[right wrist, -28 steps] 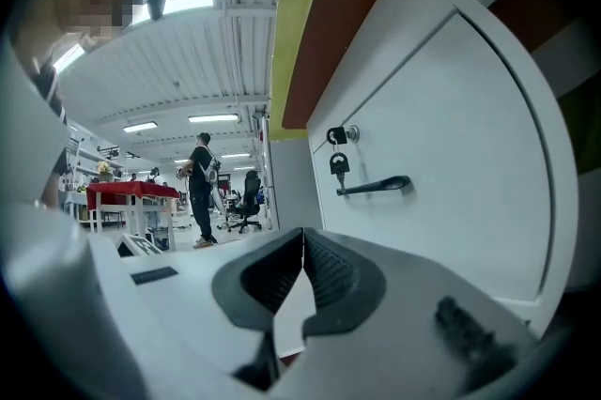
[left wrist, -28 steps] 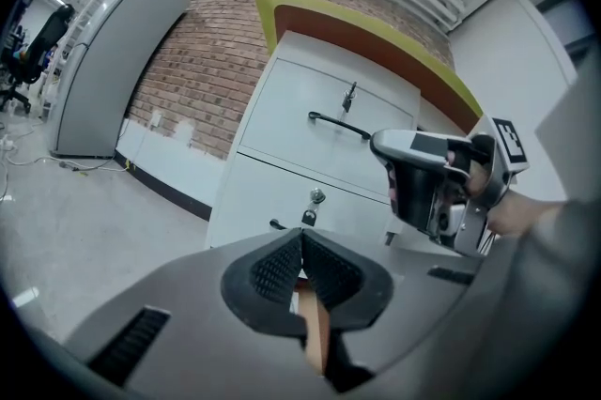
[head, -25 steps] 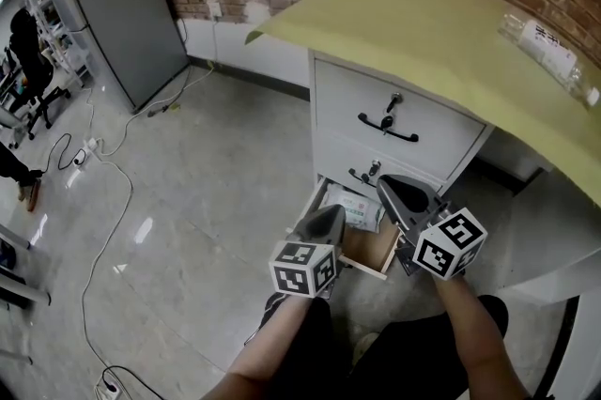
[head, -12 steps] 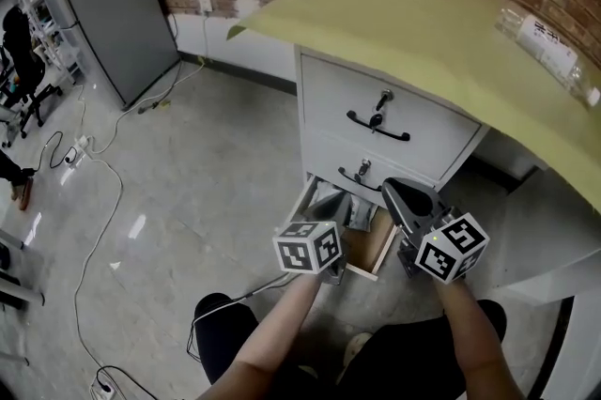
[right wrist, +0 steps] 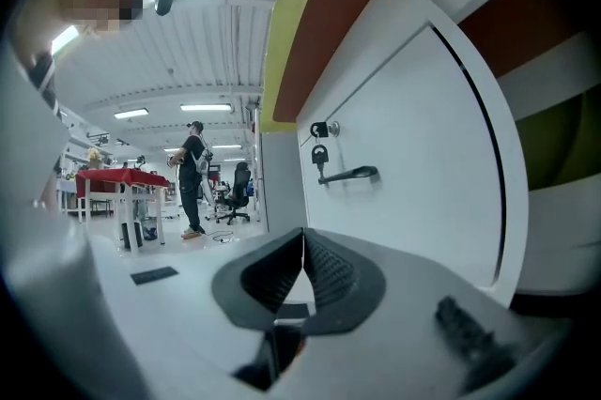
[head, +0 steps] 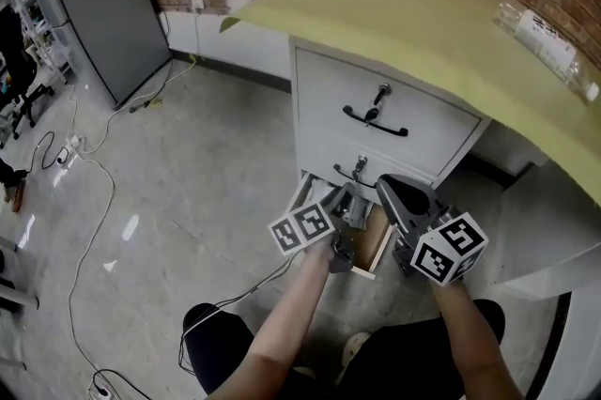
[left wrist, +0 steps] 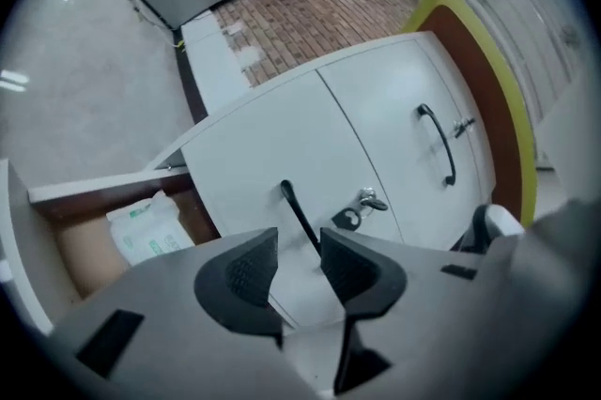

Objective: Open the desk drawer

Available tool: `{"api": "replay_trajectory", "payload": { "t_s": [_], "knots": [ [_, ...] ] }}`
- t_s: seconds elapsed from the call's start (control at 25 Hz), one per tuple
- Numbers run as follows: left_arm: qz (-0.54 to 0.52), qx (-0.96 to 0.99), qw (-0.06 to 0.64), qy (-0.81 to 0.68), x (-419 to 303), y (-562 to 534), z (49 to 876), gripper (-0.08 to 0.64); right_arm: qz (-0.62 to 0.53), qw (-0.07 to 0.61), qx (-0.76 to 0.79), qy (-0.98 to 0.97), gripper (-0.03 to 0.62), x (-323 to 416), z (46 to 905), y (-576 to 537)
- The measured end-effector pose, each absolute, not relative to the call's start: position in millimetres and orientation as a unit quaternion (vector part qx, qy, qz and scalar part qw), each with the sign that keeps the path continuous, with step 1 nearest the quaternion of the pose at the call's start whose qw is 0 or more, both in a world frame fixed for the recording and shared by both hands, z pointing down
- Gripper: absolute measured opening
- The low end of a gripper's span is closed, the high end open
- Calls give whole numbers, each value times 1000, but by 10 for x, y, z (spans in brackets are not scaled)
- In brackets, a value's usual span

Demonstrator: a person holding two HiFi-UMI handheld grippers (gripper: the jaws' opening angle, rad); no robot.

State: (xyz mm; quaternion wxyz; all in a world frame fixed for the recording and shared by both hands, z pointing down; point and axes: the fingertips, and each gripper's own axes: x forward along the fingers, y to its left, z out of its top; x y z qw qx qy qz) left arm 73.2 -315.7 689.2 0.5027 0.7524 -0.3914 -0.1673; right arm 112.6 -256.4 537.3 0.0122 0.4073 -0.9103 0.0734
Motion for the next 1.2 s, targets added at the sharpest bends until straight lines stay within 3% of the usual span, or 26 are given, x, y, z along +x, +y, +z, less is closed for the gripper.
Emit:
{"api": "replay_trajectory", "payload": {
  "t_s": [0.28,0.88,1.04,1.2],
  "knots": [
    [-273,683,568,-371,697,-3336,6991,140,150,-77,434,-885,14,1144,5426,-2670],
    [-284,666,595,-348,756,-3474,7036,185,112,-31,421,-900,14,1080,5396,-2733],
    [-290,673,589,-342,791,-3506,6897,51,107,-20,427,-898,14,1117,5454,-2719],
    [-304,661,604,-326,785,-3497,6893,28,120,-32,428,-895,14,1107,5460,-2708]
  ]
}}
